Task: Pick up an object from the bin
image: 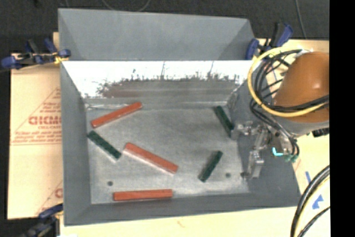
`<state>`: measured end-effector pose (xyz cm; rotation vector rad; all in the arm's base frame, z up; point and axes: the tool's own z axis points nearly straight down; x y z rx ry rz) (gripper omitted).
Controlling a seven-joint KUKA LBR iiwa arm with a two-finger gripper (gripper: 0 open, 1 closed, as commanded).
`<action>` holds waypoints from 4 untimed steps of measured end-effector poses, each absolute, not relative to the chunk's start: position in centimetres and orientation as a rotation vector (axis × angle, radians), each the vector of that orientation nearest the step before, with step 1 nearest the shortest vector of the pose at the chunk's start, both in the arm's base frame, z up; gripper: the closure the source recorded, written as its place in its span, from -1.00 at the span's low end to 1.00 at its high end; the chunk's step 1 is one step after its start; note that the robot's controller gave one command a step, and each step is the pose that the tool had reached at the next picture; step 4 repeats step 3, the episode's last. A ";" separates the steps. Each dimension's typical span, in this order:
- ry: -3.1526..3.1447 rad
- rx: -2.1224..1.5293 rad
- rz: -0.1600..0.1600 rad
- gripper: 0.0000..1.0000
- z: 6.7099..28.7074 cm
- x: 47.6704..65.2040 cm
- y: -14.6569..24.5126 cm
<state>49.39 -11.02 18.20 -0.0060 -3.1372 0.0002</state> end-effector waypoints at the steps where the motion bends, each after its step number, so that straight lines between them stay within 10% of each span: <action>1: -3.136 0.269 0.003 -1.00 6.9 49.7 -9.4; 2: -3.137 0.274 0.005 1.00 7.2 49.8 -9.5; 3: -3.149 0.182 0.007 1.00 23.9 52.2 -12.3; 4: -3.149 0.182 0.007 1.00 23.9 52.2 -12.3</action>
Offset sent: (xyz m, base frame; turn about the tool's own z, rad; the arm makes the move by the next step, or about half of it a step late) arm 0.0020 0.0172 -0.1120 -0.1775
